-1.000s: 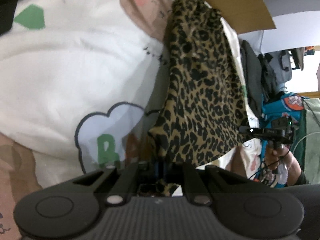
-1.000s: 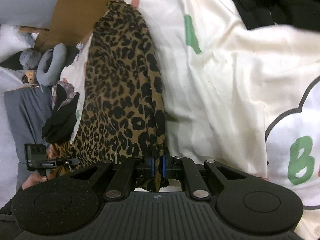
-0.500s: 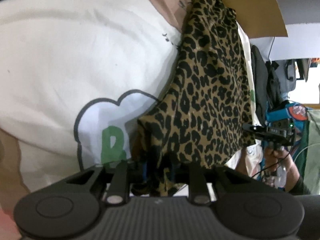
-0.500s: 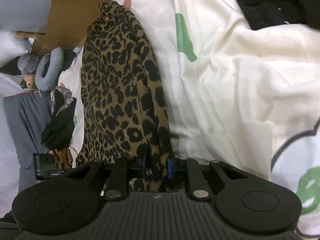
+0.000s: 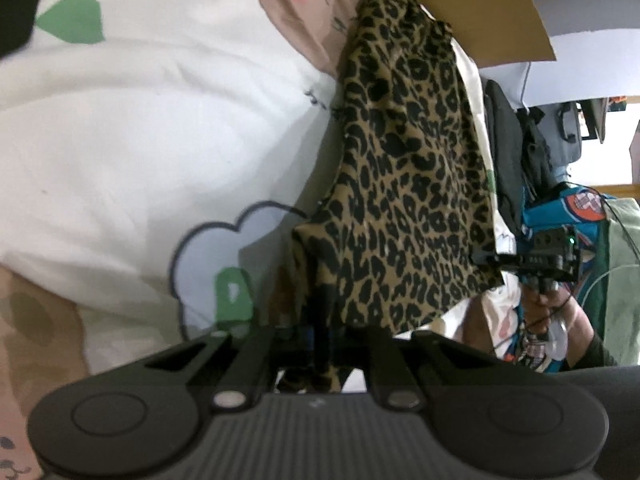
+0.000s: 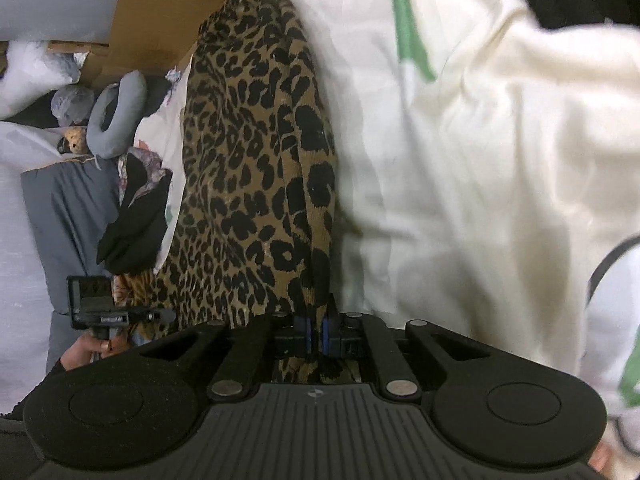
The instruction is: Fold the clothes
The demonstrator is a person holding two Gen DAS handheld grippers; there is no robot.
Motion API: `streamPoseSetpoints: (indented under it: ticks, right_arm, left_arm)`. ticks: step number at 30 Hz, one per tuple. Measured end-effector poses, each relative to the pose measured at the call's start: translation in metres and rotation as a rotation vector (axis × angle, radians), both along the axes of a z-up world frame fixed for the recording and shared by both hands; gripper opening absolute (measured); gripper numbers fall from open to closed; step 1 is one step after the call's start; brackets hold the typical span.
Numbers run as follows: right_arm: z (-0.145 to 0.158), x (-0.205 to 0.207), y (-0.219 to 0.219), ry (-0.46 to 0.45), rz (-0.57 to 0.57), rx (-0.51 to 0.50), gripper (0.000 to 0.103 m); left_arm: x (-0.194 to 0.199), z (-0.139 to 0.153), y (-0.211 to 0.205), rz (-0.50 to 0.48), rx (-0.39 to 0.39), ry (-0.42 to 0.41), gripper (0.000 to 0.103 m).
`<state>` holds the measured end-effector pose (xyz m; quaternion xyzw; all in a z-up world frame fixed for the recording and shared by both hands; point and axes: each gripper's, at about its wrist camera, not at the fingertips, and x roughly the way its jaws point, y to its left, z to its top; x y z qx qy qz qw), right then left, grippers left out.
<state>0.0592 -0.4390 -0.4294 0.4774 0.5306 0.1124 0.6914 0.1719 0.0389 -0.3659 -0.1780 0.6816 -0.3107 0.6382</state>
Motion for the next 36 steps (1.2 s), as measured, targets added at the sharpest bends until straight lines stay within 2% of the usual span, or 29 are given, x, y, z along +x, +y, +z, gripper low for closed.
streamPoseSetpoints:
  ticks: [8, 11, 16, 19, 25, 30, 36]
  right_arm:
    - [-0.004, -0.004, 0.006, 0.026, 0.038, -0.063, 0.006]
    - [0.007, -0.008, 0.003, 0.033, 0.066, -0.098, 0.014]
    - [0.032, -0.013, -0.003, 0.011, 0.075, -0.140, 0.023]
    - [0.045, -0.012, -0.005, -0.016, 0.084, -0.192, 0.030]
    - [0.055, -0.002, -0.012, -0.050, 0.061, -0.244, 0.030]
    - [0.065, 0.014, -0.013, -0.115, 0.036, -0.272, 0.030]
    - [0.073, 0.044, -0.014, -0.199, 0.028, -0.289, 0.030]
  left_arm:
    - [-0.005, -0.023, -0.007, 0.011, 0.055, 0.011, 0.009]
    - [-0.006, -0.012, -0.001, 0.016, 0.095, -0.016, 0.016]
    - [0.000, 0.012, 0.023, 0.066, 0.139, -0.069, 0.017]
    - [0.007, 0.023, 0.029, 0.098, 0.130, -0.104, 0.017]
    - [0.018, 0.034, 0.003, 0.067, 0.124, -0.154, 0.017]
    - [0.028, 0.048, -0.010, 0.059, 0.115, -0.206, 0.017]
    - [0.043, 0.048, -0.036, 0.059, 0.094, -0.236, 0.018]
